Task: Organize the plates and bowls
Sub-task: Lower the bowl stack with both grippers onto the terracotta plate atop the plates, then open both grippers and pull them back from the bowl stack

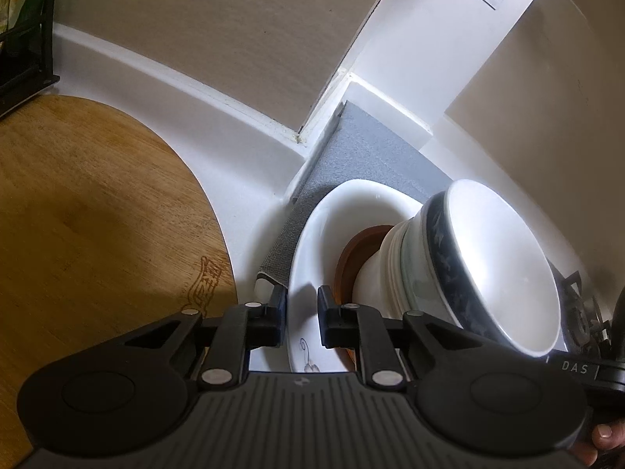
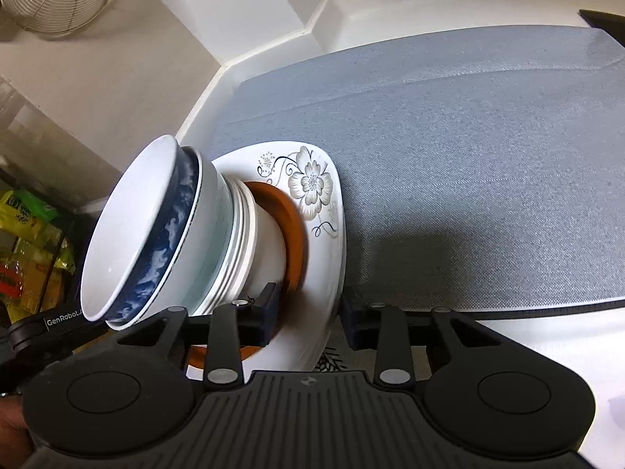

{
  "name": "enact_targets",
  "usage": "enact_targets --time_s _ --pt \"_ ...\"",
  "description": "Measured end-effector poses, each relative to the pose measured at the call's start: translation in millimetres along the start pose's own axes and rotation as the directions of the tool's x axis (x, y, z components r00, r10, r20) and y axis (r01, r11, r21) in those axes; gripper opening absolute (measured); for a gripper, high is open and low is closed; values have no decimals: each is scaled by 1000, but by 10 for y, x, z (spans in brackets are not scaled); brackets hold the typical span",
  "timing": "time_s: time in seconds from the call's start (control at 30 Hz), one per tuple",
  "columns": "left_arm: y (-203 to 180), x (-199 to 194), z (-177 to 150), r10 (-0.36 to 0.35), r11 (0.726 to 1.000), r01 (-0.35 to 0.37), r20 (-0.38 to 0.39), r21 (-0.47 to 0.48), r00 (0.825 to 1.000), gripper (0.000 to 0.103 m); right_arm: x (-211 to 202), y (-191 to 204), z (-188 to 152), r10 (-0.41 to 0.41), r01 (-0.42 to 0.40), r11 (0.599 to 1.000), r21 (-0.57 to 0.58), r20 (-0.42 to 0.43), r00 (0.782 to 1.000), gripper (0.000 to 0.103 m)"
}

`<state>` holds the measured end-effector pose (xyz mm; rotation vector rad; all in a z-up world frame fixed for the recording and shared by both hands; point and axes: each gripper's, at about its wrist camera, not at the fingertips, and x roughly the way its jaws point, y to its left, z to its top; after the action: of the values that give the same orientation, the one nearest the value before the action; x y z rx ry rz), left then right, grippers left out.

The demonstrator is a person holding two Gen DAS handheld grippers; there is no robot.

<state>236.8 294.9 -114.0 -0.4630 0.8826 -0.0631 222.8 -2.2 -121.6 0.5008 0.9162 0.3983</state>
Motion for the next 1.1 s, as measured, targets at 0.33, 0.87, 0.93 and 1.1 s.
enact_targets --time_s 0.33,0.87,0.93,1.1 --pt "-325 121 -19 12 998 -11 -10 56 1000 18 -85 -61 -32 5 -6 1000 21 28 1000 32" --pt "-1185 512 -70 18 989 -15 -19 150 1000 22 -223 -493 240 -61 57 997 58 62 996 33" --pt "-1231 403 -115 46 989 -44 -7 138 999 30 -225 -510 279 -51 49 998 32 39 998 33" --pt "-1400 -88 -311 137 976 -147 70 160 988 59 -329 -470 284 -67 67 997 -38 20 998 35"
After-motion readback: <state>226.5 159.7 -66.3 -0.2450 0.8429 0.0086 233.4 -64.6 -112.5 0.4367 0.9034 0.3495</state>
